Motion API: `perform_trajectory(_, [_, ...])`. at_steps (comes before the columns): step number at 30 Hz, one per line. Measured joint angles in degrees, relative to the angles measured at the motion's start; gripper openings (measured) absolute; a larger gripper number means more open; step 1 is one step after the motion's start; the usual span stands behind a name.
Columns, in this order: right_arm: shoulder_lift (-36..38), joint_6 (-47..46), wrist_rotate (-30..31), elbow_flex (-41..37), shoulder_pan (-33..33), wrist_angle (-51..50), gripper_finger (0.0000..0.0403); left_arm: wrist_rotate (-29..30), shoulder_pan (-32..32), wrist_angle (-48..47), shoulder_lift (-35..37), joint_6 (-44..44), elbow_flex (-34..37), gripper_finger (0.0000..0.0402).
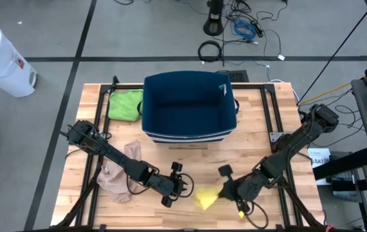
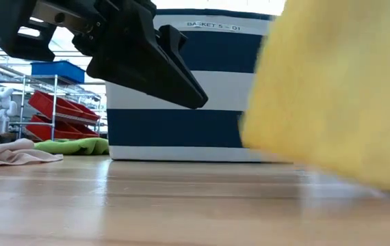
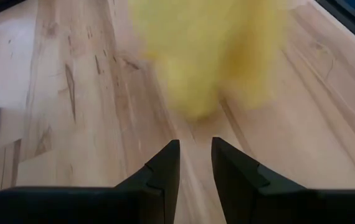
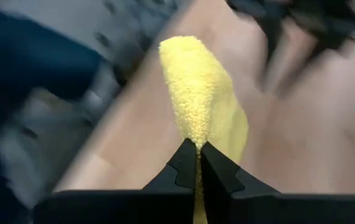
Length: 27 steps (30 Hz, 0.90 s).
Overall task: Fold towel
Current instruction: Fold the yellow towel
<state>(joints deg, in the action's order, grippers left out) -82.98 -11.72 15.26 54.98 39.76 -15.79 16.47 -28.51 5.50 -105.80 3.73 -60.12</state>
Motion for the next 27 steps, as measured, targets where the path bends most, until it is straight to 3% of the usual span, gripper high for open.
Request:
perform_trajectory(4, [0.1,0.8,11.4,0.0,-0.9,-6.7,0.0,0.0,0.3,-0.8,0.0,-0.2,0.0,0.0099])
perform_trajectory(19, [0.7,10.0,24.9,0.0,-6.0,-12.5,0.0,0.1,2.3,-3.4,0.0,-0.7,0.0,0.0099])
perform_trajectory(23, [1.7,12.2,32.1,0.0,-5.8,-12.4,0.0,0.1,2.2,-3.5,0.0,-0.7,0.0,0.0099])
perform_trajectory(25, [2.0,12.5,31.5,0.0,-5.5,-12.1,0.0,0.1,2.2,-3.6,0.0,-0.8,0.0,0.0099])
perform_trajectory(27, [2.1,10.5,23.2,0.0,-5.7,-11.8,0.0,0.1,2.1,-3.8,0.0,-1.1,0.0,0.0099])
